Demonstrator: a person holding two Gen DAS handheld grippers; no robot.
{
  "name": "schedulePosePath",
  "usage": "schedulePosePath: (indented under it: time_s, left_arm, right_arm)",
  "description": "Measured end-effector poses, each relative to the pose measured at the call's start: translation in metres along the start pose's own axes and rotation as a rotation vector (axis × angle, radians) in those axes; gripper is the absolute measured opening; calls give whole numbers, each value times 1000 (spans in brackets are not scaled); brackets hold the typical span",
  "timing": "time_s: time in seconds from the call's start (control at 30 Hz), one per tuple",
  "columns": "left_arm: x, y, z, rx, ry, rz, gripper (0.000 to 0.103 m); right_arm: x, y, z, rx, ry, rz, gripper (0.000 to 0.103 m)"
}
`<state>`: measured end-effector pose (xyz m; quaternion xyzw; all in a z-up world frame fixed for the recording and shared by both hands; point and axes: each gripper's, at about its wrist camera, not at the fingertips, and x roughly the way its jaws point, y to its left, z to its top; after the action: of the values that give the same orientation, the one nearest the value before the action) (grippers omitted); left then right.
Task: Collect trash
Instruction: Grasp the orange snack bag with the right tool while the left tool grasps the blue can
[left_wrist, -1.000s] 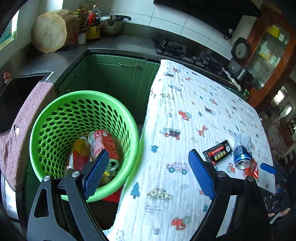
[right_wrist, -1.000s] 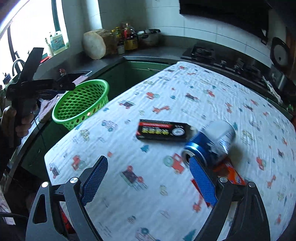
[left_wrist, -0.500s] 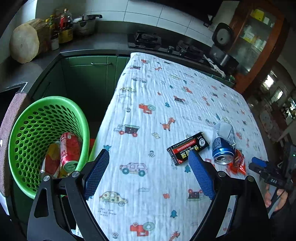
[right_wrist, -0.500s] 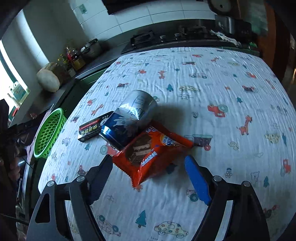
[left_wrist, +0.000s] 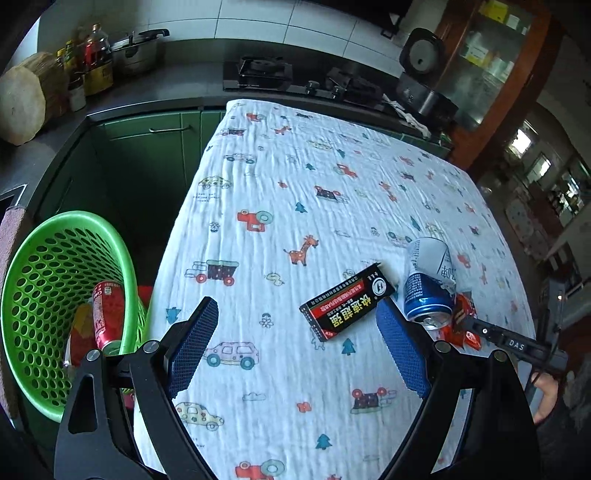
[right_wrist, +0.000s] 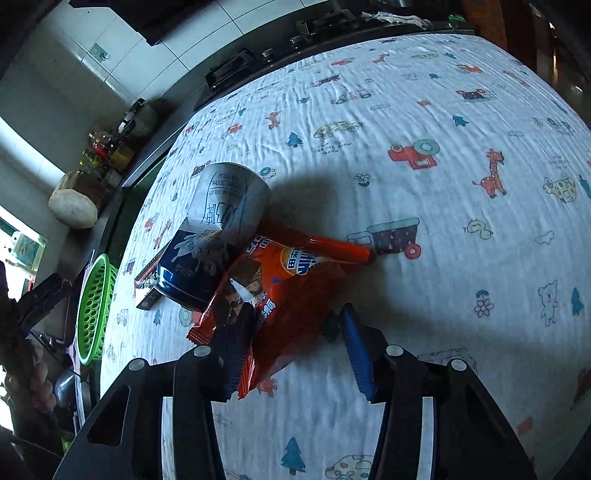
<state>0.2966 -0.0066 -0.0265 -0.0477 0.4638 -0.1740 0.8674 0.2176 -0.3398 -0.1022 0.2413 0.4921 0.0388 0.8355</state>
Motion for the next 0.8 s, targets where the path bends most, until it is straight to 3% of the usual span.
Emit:
schedulePosePath:
  time_s: [0.3,0.5,0.8]
  left_arm:
    - [29,-61,9,85,39,-97,88]
    - [60,-111,13,146,90,-145,90]
    - [115,-165,16,235,181,-109,96]
  right_arm:
    - [-16,-20,-11,10,-38,-10,23]
    - [-34,-31,-23,-11,-72,-67,17]
    - [-59,-41,-43,-65,-107,-121,14]
